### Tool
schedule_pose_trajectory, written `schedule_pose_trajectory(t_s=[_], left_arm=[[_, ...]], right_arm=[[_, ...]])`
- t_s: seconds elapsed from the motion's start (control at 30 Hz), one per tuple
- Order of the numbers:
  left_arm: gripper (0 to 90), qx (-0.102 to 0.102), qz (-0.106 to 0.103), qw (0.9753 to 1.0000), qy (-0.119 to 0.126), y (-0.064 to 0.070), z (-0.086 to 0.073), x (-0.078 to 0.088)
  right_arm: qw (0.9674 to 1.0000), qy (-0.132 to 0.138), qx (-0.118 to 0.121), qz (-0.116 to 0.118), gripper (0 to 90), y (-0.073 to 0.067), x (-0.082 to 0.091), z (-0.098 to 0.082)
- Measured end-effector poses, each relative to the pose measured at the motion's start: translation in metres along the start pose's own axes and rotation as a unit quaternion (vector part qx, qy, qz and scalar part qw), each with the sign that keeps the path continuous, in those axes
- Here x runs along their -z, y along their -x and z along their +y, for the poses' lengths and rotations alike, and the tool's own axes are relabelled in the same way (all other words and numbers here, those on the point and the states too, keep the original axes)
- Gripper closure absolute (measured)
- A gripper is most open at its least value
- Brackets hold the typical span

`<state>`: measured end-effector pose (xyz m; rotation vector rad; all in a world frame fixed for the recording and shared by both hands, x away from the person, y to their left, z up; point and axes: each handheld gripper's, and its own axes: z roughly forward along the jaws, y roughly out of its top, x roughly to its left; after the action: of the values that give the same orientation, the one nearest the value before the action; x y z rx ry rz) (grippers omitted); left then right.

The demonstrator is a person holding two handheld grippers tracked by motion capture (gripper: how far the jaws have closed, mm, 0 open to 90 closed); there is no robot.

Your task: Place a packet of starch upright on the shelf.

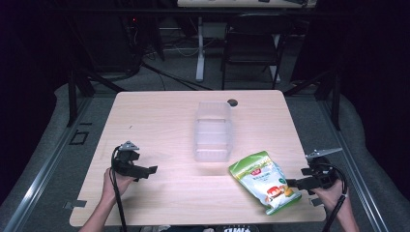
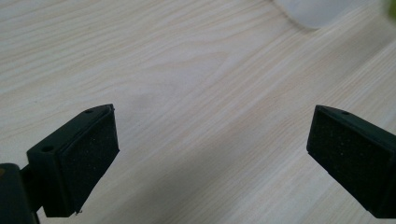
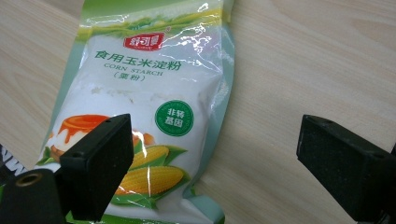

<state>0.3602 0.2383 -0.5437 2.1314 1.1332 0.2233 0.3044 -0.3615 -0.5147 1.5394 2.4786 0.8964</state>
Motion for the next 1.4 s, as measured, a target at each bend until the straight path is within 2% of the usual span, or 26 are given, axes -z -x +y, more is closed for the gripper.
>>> schedule_pose_trajectory(t_s=[0.47, 0.53, 0.7, 0.93, 1.0, 1.23, 1.4], left_arm=[[2.2, 0.003, -0.002, 1.0, 0.001, 0.001, 0.0, -0.002], [2.2, 0.0, -0.005, 1.0, -0.005, 0.001, 0.001, -0.004], [1.5, 0.0, -0.004, 1.0, -0.003, 0.002, 0.001, -0.004], [0.7, -0.01, -0.009, 0.9999, 0.0, 0.005, 0.004, -0.004], [0.7, -0.015, -0.008, 0.9998, -0.002, 0.005, 0.004, -0.005], [0.7, -0.021, -0.007, 0.9997, -0.008, 0.005, 0.004, -0.006], [0.7, -0.018, -0.009, 0.9997, -0.01, 0.004, 0.005, -0.007]], right_arm=[[1.0, 0.005, 0.0, 0.003, 9.4, 0.0, -0.002, 0.002], [1.0, -0.002, 0.001, 0.008, 9.2, 0.001, -0.003, 0.004], [1.0, -0.003, 0.004, 0.007, 11.3, -0.002, -0.003, 0.007], [0.9996, -0.003, 0.014, 0.023, 12.7, -0.004, -0.006, 0.017], [0.9991, -0.007, 0.017, 0.038, 14.6, -0.002, -0.011, 0.024], [0.9981, -0.034, 0.024, 0.046, 18.0, -0.001, -0.026, 0.039], [0.9974, -0.049, 0.017, 0.051, 22.4, 0.01, -0.041, 0.044]])
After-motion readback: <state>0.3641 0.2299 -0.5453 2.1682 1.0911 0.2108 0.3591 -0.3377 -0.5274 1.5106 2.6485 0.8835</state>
